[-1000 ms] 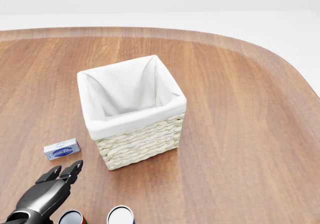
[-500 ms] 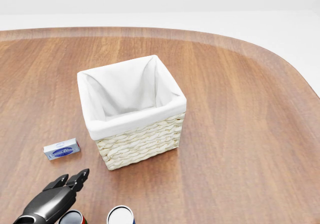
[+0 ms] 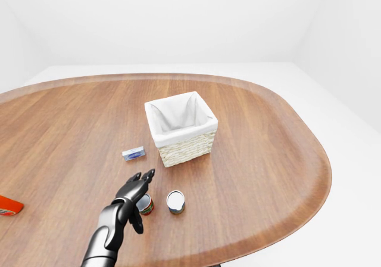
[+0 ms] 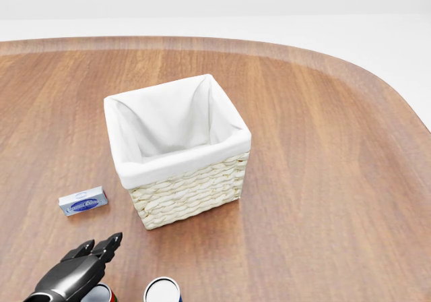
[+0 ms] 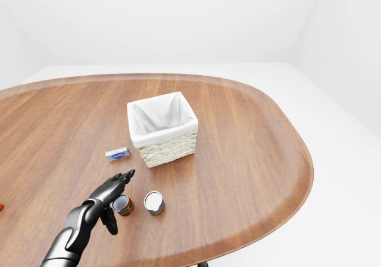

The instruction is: Pick up the tomato sauce, and put it in the basket.

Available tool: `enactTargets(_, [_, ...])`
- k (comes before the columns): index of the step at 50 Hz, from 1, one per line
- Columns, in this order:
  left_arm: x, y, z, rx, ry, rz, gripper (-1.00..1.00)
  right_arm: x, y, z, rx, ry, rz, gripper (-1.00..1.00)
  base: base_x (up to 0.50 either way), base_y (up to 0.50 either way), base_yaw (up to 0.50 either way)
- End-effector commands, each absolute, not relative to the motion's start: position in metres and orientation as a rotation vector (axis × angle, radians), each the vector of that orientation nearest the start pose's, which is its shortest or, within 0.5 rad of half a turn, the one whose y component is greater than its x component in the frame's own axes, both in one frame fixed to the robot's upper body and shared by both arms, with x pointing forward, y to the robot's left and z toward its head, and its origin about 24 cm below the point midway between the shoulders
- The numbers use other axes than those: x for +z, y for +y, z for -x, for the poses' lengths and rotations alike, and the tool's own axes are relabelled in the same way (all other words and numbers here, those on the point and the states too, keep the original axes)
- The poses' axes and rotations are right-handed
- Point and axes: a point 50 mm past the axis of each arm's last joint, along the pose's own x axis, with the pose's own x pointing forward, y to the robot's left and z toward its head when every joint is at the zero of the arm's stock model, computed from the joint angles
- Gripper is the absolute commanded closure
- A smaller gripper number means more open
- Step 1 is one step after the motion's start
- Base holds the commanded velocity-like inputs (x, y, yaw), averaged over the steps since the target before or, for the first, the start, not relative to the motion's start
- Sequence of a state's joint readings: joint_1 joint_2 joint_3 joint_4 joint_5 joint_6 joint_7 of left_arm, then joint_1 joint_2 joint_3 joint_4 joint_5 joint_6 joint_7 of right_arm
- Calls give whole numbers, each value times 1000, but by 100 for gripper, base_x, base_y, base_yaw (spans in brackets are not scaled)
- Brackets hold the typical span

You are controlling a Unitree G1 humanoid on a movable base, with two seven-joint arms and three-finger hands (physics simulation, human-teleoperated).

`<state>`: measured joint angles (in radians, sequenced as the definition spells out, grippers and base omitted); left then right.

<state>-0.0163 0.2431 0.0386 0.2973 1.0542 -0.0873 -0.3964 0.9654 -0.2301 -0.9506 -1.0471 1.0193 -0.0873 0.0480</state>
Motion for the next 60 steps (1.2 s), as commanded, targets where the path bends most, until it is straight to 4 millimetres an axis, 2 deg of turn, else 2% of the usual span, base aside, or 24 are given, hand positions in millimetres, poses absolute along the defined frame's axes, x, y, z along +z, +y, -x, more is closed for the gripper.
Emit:
enactTargets(1, [-33,208,-241,-470,482,-1251,-100,225,-271,-42,-345,-454,86,-100,0,0,0])
enactTargets(57, [-65,207,-242,-495,532,-1372,-100,224,-271,-39,-346,-470,80,-100,0,0,0])
enactTargets(58, [-65,207,-242,-497,537,-1360,-25,224,-271,-39,-346,-471,80,-100,0,0,0])
enactTargets(59, [-65,207,-242,-496,537,-1355,1,224,-271,-39,-344,-470,79,-100,0,0,0])
enactTargets(60, [-65,208,-242,-495,536,-1359,79,223,-271,-40,-344,-469,81,-100,0,0,0])
